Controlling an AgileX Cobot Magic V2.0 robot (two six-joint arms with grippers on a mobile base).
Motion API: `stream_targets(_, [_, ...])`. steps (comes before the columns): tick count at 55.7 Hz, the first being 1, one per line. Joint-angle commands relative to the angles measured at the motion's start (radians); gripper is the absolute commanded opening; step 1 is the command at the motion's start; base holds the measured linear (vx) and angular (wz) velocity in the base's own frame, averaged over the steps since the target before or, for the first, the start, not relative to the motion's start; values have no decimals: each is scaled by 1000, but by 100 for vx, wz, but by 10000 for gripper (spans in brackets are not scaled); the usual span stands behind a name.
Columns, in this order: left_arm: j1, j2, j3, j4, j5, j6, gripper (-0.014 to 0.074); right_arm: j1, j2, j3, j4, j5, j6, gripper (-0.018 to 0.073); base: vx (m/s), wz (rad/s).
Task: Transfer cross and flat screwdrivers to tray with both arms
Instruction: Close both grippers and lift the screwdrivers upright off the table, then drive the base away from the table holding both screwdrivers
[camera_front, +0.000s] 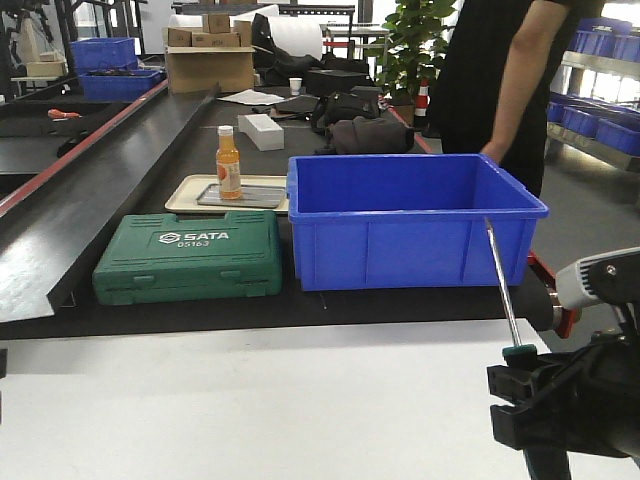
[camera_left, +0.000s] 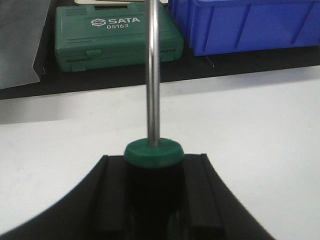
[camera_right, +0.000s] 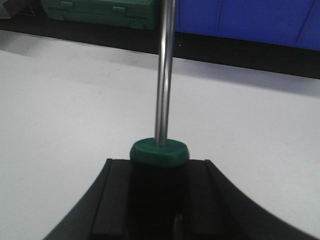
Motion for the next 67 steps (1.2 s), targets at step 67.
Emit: stream_targets(67, [-1,-9,-30,17,-76,-9,3,-3,-18,-29,-13,-29,-7,-8,0,0])
